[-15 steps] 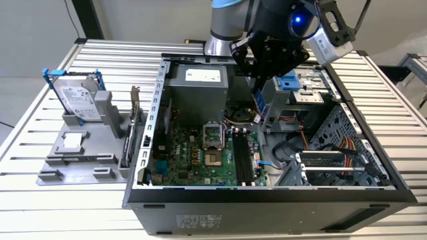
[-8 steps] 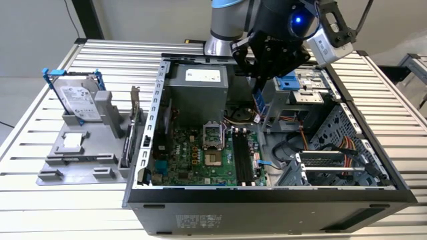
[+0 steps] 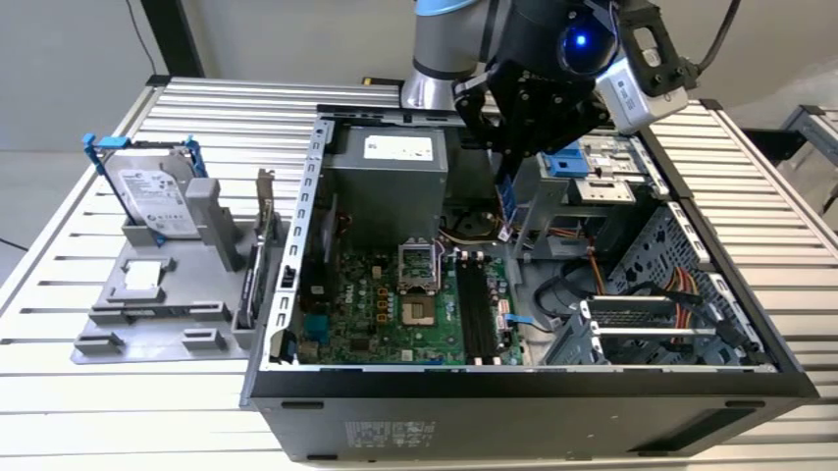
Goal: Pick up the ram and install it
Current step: 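Insert the ram into the slot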
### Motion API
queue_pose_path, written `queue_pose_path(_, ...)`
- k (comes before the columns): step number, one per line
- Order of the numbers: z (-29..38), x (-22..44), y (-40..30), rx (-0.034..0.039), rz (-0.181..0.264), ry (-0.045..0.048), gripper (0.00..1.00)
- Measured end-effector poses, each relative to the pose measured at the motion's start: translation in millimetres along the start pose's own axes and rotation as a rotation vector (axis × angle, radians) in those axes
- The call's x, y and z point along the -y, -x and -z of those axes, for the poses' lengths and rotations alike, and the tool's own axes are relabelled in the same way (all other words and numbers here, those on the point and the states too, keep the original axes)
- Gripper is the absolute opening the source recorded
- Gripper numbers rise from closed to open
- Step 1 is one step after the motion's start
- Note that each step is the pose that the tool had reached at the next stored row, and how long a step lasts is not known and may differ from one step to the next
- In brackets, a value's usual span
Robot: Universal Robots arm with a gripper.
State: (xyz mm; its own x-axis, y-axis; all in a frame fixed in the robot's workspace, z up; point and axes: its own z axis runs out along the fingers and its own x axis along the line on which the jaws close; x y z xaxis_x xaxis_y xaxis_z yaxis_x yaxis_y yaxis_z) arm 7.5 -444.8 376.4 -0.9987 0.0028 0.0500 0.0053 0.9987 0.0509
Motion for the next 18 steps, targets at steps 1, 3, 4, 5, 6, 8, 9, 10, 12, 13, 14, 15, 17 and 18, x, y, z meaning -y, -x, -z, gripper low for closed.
queue_pose_path(1, 0.0, 0.0, 0.0, 0.0001, 0.000, 0.0001, 0.00)
queue_pose_path(3, 0.0, 0.0, 0.0, 0.0001, -0.001, 0.0001, 0.00)
queue_pose_path(4, 0.0, 0.0, 0.0, 0.0001, -0.001, 0.0001, 0.00)
queue_pose_path(5, 0.0, 0.0, 0.0, 0.0001, -0.001, 0.0000, 0.00)
queue_pose_path(6, -0.1, 0.0, 0.3, 0.0000, -0.001, 0.0000, 0.00)
queue_pose_path(8, -0.2, 0.0, 1.0, 0.0001, 0.000, 0.0001, 0.00)
queue_pose_path(9, -0.3, 0.0, 1.5, 0.0001, -0.001, 0.0001, 0.00)
queue_pose_path(10, -0.4, 0.0, 1.8, 0.0001, -0.001, 0.0001, 0.00)
queue_pose_path(12, -0.6, 0.1, 2.7, 0.0001, -0.001, 0.0001, 0.00)
queue_pose_path(13, -0.7, 0.2, 3.4, 0.0001, -0.001, 0.0001, 0.00)
queue_pose_path(14, -1.0, 0.2, 3.8, 0.0002, -0.001, 0.0002, 0.00)
queue_pose_path(15, -1.3, 0.1, 4.3, 0.0002, -0.002, -0.0002, 0.00)
queue_pose_path(17, -1.9, 0.2, 4.8, 0.0003, -0.003, -0.0047, 0.00)
queue_pose_path(18, -2.2, 0.3, 5.0, 0.0003, -0.004, -0.0090, 0.00)
